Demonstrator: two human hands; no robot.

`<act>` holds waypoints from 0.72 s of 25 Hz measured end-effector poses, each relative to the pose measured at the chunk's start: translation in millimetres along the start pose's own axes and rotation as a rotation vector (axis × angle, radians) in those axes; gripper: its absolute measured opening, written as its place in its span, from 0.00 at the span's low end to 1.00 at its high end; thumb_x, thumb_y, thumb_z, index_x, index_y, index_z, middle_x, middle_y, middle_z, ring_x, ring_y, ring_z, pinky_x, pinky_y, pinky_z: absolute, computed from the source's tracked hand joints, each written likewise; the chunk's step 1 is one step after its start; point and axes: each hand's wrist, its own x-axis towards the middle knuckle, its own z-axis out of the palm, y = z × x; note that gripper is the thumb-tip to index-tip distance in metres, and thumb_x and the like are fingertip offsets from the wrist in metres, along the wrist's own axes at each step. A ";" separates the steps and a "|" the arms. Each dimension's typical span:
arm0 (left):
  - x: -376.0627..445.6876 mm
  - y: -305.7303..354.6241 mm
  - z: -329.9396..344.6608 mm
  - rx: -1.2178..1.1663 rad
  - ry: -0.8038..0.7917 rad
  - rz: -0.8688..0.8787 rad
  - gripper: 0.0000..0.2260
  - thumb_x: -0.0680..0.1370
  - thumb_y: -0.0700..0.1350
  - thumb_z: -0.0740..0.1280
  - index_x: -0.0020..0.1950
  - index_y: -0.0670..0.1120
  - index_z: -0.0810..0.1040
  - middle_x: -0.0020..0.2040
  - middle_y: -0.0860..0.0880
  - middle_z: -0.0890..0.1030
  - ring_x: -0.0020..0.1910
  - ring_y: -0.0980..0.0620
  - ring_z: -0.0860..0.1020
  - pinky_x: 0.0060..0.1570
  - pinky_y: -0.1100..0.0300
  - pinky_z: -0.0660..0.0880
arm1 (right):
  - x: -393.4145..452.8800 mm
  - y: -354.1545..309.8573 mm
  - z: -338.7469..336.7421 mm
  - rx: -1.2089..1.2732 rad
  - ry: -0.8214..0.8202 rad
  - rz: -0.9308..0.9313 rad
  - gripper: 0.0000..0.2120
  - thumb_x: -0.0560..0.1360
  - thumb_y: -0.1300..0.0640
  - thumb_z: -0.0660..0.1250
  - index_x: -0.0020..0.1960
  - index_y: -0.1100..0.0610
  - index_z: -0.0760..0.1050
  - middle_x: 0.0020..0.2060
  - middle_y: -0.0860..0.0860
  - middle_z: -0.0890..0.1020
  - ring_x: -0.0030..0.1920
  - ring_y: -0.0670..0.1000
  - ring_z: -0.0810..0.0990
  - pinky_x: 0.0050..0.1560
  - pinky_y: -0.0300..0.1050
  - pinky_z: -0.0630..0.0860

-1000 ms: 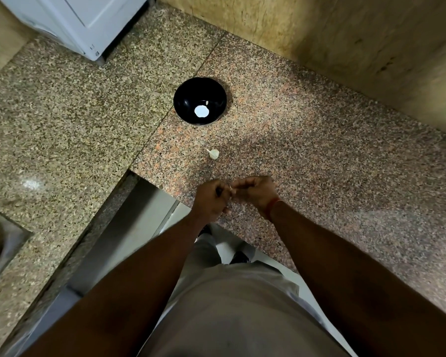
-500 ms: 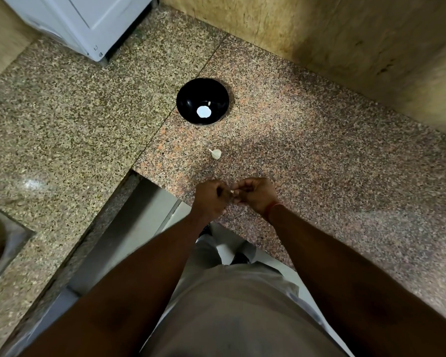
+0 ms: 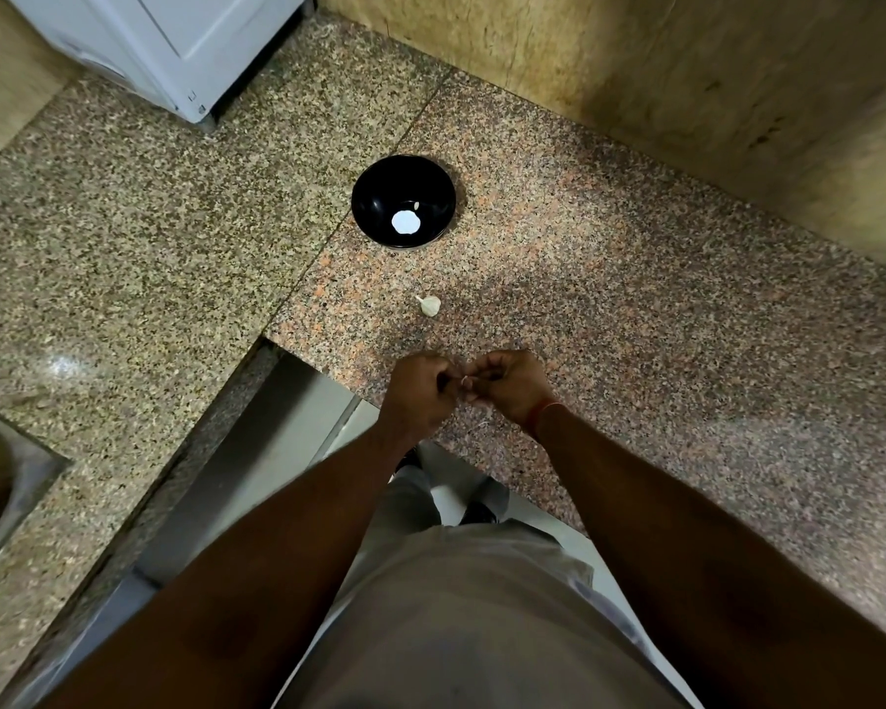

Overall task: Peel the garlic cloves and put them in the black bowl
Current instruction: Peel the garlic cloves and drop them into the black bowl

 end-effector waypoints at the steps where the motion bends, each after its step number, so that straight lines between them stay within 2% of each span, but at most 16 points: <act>1: 1.0 0.1 0.4 0.002 -0.003 -0.012 0.04 0.71 0.43 0.72 0.37 0.45 0.84 0.34 0.50 0.81 0.32 0.51 0.77 0.34 0.58 0.72 | 0.3 0.5 -0.2 0.039 0.007 0.002 0.08 0.73 0.69 0.76 0.51 0.67 0.82 0.39 0.61 0.87 0.37 0.53 0.86 0.39 0.44 0.83; 4: 1.1 4.3 -0.8 -0.026 0.018 -0.055 0.06 0.72 0.38 0.74 0.36 0.45 0.82 0.31 0.53 0.77 0.29 0.55 0.74 0.33 0.63 0.67 | 1.8 3.4 -1.3 0.125 0.016 0.016 0.08 0.73 0.70 0.75 0.52 0.68 0.82 0.41 0.62 0.87 0.39 0.55 0.87 0.44 0.50 0.85; 6: 0.9 6.5 -2.4 -0.023 0.025 -0.057 0.08 0.72 0.38 0.75 0.35 0.48 0.81 0.30 0.56 0.74 0.28 0.62 0.70 0.31 0.68 0.64 | 2.1 4.5 -2.3 0.136 0.009 0.025 0.07 0.74 0.70 0.75 0.52 0.67 0.83 0.42 0.62 0.87 0.41 0.56 0.87 0.47 0.53 0.85; 8: 1.9 8.6 -4.6 -0.003 0.011 -0.045 0.10 0.72 0.39 0.75 0.34 0.50 0.79 0.30 0.57 0.73 0.28 0.64 0.69 0.30 0.70 0.62 | 0.9 3.8 -2.6 0.136 0.008 0.021 0.07 0.74 0.70 0.74 0.52 0.67 0.83 0.43 0.63 0.87 0.41 0.56 0.86 0.48 0.55 0.85; 12: 4.4 16.7 -10.4 0.058 -0.039 0.047 0.16 0.71 0.38 0.73 0.32 0.52 0.70 0.28 0.60 0.67 0.27 0.64 0.65 0.29 0.70 0.56 | -1.5 3.0 -6.4 0.148 0.011 0.019 0.08 0.73 0.72 0.74 0.52 0.69 0.83 0.44 0.67 0.85 0.42 0.61 0.85 0.48 0.59 0.85; 18: 5.3 19.3 -8.0 0.097 -0.032 0.075 0.18 0.70 0.37 0.72 0.31 0.52 0.65 0.29 0.60 0.62 0.28 0.63 0.62 0.30 0.62 0.55 | 0.8 1.8 -7.8 0.109 0.004 0.026 0.06 0.72 0.71 0.75 0.48 0.65 0.85 0.40 0.64 0.86 0.40 0.60 0.85 0.51 0.64 0.84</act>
